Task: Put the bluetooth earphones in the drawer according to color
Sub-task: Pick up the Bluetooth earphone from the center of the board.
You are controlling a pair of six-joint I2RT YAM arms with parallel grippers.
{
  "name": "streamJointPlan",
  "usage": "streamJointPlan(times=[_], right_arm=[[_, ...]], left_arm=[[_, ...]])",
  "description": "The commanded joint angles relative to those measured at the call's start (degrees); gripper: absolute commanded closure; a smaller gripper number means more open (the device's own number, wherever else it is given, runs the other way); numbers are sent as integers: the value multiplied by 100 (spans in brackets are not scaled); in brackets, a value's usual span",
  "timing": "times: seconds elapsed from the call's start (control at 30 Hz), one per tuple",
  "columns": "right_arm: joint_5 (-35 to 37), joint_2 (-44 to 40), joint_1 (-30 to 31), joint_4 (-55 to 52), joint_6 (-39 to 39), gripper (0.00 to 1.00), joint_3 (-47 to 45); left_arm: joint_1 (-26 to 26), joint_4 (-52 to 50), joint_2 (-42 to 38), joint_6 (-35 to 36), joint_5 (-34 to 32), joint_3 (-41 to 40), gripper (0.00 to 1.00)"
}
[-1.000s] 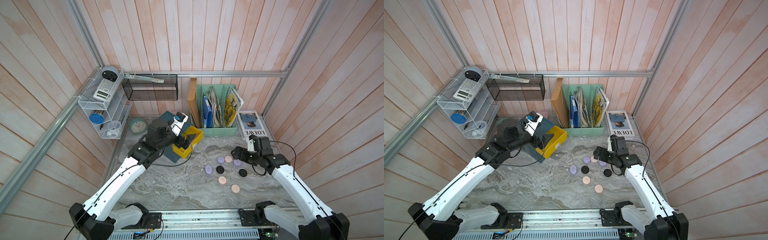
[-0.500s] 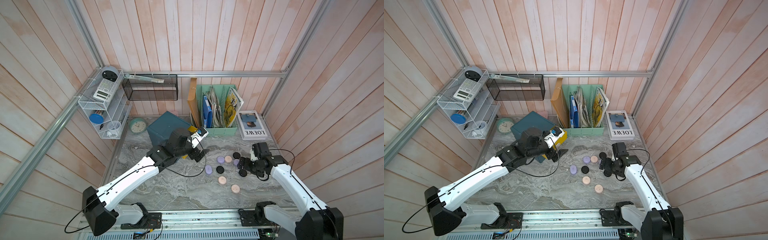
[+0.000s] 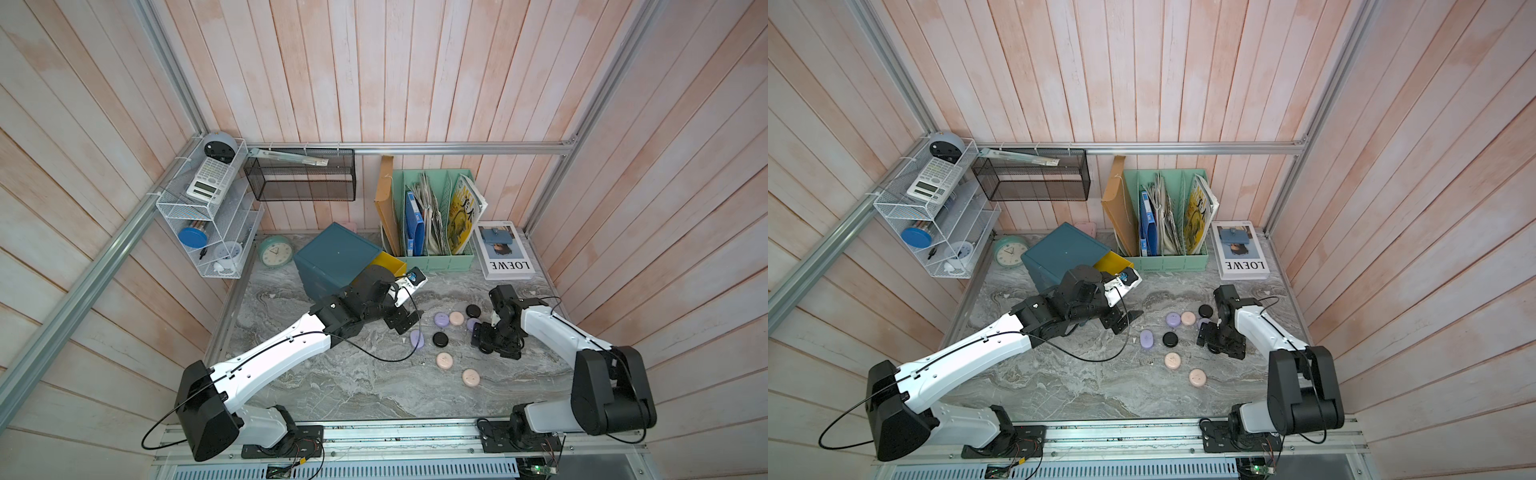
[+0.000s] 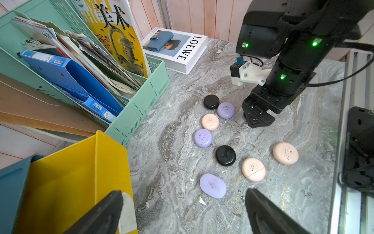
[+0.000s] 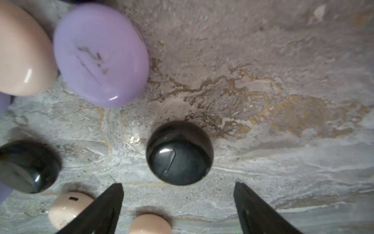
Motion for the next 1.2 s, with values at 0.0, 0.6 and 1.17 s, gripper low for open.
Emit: streamJointPlan(times=[0.0, 0.6, 1.17], right_arm=[[11, -78, -19, 134, 36, 9, 39], [371, 308, -23, 281, 24, 21, 35], [254, 492, -21, 491, -12, 40, -107]], left_arm=[[-43, 77, 78, 28, -64, -32, 0], [-49, -4, 156, 77, -152, 11, 0], [-44, -118, 100, 173, -160, 38, 0]])
